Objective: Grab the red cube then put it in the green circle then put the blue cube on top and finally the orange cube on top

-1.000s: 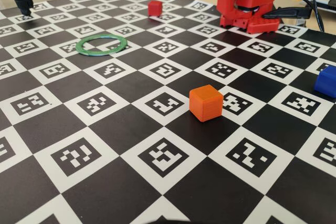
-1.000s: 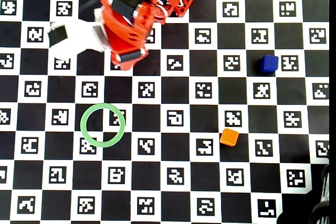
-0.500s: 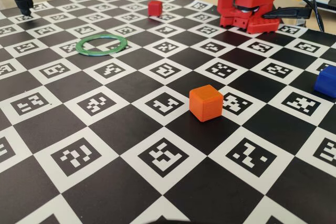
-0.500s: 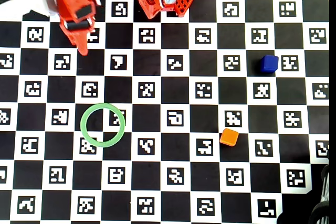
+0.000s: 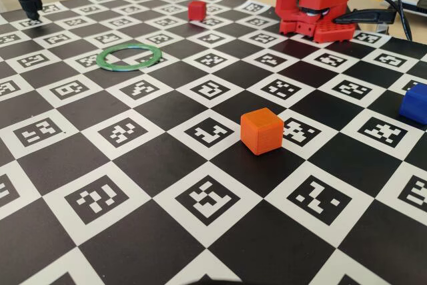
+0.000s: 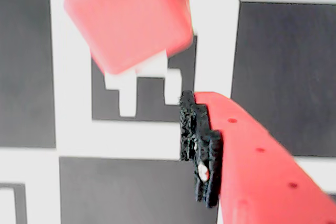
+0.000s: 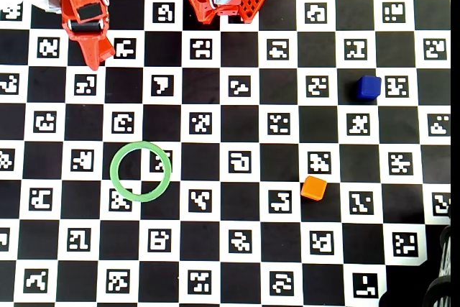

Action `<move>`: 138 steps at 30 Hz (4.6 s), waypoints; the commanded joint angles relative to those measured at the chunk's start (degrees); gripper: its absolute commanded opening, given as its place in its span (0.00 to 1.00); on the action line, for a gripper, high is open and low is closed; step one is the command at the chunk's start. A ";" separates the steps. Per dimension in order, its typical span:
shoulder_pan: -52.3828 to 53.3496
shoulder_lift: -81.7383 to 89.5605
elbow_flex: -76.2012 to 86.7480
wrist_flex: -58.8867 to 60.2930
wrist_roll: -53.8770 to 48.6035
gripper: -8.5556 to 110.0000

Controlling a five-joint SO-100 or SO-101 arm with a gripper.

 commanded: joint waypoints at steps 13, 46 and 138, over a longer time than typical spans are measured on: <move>4.04 -1.85 6.06 -10.28 -2.20 0.43; 2.55 -3.16 19.07 -26.54 -2.11 0.43; 1.76 -4.13 16.17 -23.03 -29.00 0.43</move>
